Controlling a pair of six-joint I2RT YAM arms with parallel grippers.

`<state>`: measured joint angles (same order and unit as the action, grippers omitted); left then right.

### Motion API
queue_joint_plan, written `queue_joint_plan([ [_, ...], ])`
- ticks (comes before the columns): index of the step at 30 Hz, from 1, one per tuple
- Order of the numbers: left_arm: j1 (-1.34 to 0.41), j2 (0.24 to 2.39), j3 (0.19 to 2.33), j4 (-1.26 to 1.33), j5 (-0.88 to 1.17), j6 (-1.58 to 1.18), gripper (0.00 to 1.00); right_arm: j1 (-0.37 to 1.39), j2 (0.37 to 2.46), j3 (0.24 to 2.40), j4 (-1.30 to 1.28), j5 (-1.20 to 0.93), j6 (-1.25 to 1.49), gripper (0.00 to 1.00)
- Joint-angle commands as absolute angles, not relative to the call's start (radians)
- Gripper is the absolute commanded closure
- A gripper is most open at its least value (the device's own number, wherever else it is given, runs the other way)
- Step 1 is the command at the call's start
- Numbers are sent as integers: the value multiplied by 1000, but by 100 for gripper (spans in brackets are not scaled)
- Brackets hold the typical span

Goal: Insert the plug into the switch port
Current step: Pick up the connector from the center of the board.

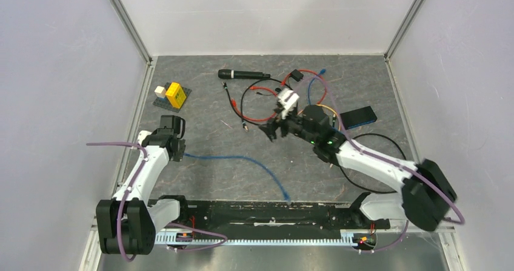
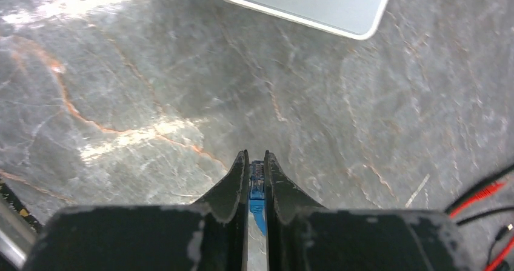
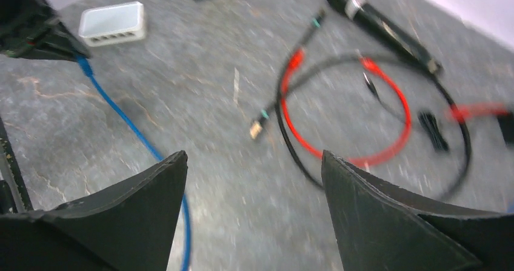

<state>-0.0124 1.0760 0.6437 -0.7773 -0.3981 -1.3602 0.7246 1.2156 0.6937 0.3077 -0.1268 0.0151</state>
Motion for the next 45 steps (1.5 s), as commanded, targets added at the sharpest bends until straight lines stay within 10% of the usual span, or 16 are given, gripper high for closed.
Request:
queue_joint_plan([
  [1, -10, 1069, 705, -727, -309, -1268, 98, 808, 1400, 852, 569, -269, -183, 17],
  [17, -11, 1006, 680, -278, 285, -1089, 98, 935, 1877, 1114, 723, -365, 163, 20],
  [31, -11, 968, 608, -86, 441, -1075, 98, 889, 1939, 1255, 516, -301, 415, 69],
  [36, -11, 971, 607, -62, 460, -1069, 95, 879, 1944, 1235, 501, -336, 425, 72],
  [39, -11, 979, 605, -49, 468, -1067, 82, 859, 1937, 1191, 582, -392, 480, 100],
  [42, -11, 978, 609, -35, 487, -1016, 45, 802, 1928, 1113, 734, -484, 597, 100],
  [45, -11, 980, 617, -31, 512, -925, 32, 758, 1911, 1061, 837, -554, 646, 100],
])
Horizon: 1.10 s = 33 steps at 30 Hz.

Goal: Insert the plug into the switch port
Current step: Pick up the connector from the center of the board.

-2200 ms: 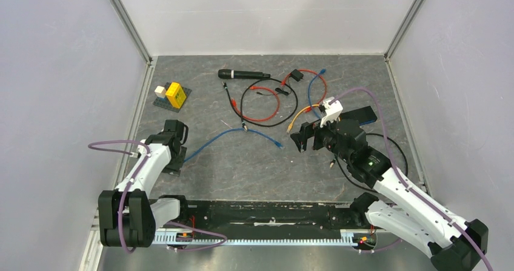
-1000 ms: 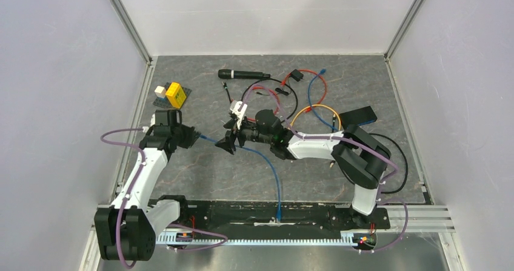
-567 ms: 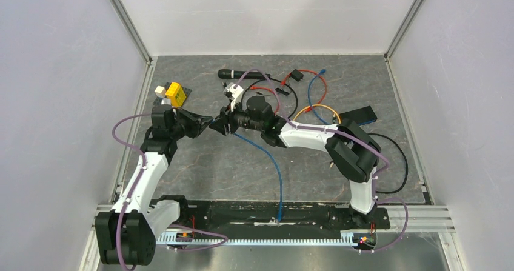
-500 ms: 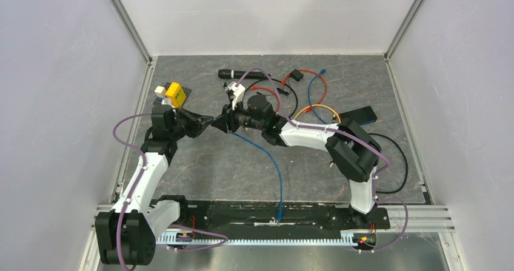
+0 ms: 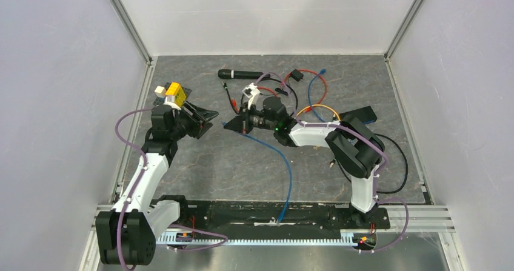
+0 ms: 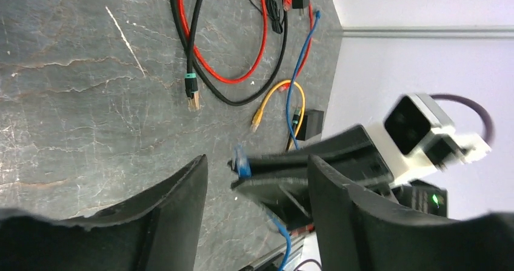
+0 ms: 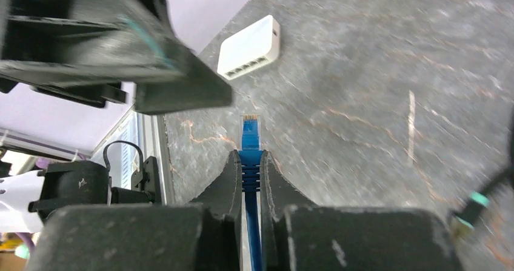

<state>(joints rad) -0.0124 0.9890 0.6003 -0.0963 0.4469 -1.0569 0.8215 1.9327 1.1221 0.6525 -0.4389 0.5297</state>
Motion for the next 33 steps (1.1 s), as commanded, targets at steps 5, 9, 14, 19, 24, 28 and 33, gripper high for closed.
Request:
queue_joint_plan([
  [5, -11, 996, 554, 181, 619, -897, 32, 722, 1883, 1060, 803, -641, 623, 100],
  [9, -12, 1052, 483, 457, 710, -982, 32, 705, 1870, 1025, 931, -749, 715, 100],
  [14, -14, 1158, 424, 817, 820, -1089, 32, 683, 1869, 986, 1153, -822, 873, 100],
  [19, -23, 1258, 394, 1147, 871, -1242, 35, 670, 1876, 982, 1186, -844, 924, 100],
  [24, -59, 1300, 387, 1269, 892, -1291, 38, 666, 1876, 966, 1233, -844, 978, 100],
  [28, -100, 1287, 403, 1216, 907, -1245, 39, 665, 1881, 964, 1233, -848, 1000, 100],
  [33, -138, 1225, 425, 988, 887, -1105, 47, 662, 1878, 949, 1248, -851, 1020, 100],
])
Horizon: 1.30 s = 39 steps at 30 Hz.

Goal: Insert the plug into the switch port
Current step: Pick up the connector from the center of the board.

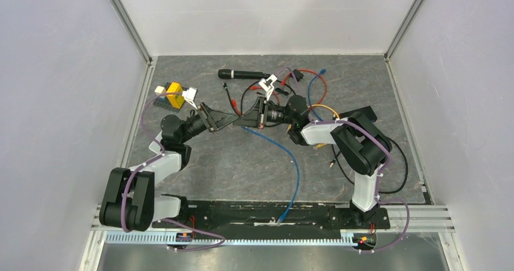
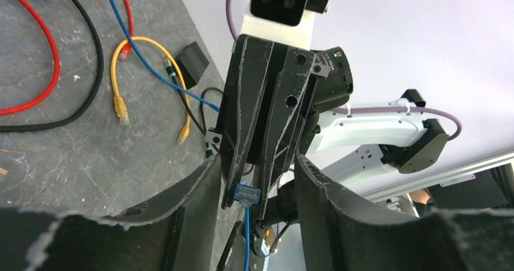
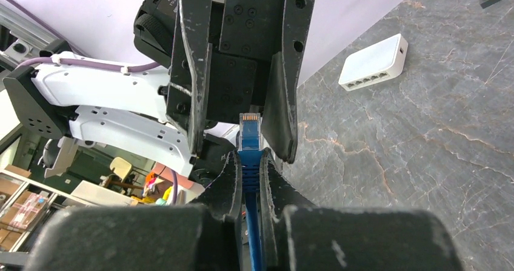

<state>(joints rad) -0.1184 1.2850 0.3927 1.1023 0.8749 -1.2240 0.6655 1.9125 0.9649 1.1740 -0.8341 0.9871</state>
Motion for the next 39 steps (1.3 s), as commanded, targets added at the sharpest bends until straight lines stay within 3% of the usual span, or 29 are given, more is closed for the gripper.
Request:
queue_joint_plan([
  [1, -141, 1207, 430, 938, 879, -1081, 50, 661, 1876, 943, 1257, -851, 1025, 100],
  [8, -155, 1107, 455, 744, 820, -999, 90, 643, 1870, 922, 1281, -845, 1048, 99],
  [10, -157, 1101, 466, 714, 804, -1024, 97, 640, 1864, 920, 1268, -834, 1034, 87],
  [14, -158, 1092, 520, 503, 718, -1088, 98, 634, 1802, 912, 1095, -774, 833, 56],
  [18, -160, 1047, 618, 146, 592, -1104, 98, 641, 1674, 938, 704, -588, 401, 44],
  [21, -167, 969, 695, -161, 375, -1116, 98, 662, 1605, 964, 529, -421, 99, 40],
  [24, -167, 902, 780, -406, 175, -1204, 98, 698, 1548, 935, 523, -314, -148, 38],
  [30, -166, 921, 897, -821, 48, -1463, 98, 800, 1513, 910, 567, -197, -481, 33],
  [39, -166, 917, 863, -869, 92, -1580, 98, 929, 1549, 758, 885, -251, -601, 31],
])
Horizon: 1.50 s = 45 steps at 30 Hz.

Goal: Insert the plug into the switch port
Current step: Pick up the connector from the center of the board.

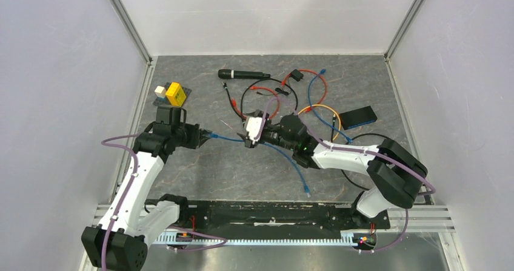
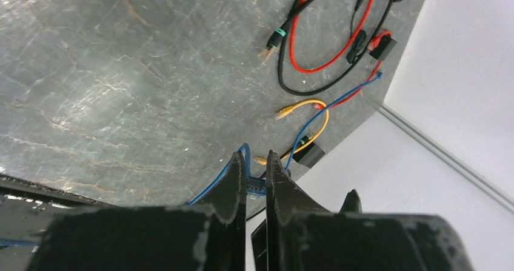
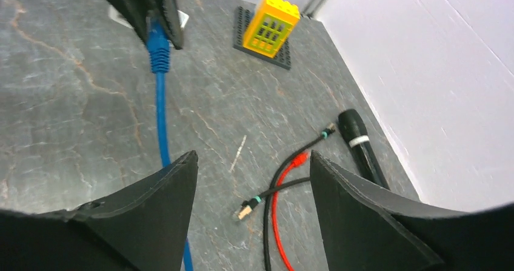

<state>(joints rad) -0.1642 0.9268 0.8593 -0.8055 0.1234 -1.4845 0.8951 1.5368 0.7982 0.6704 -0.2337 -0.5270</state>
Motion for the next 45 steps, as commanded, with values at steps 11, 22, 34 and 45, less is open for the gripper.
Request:
queue_joint_plan([
  [11, -166, 918, 852, -888, 112, -1586, 98, 1061, 1707, 814, 986, -186, -690, 41],
  [22, -166, 920, 842, -887, 113, -1581, 98, 1142, 1820, 881, 998, -130, -732, 57],
  [34, -166, 920, 852, -888, 96, -1543, 98, 1178, 1881, 910, 1042, -16, -803, 66],
  [45, -166, 930, 857, -888, 107, -1540, 98, 1206, 1896, 889, 1145, 58, -854, 76],
])
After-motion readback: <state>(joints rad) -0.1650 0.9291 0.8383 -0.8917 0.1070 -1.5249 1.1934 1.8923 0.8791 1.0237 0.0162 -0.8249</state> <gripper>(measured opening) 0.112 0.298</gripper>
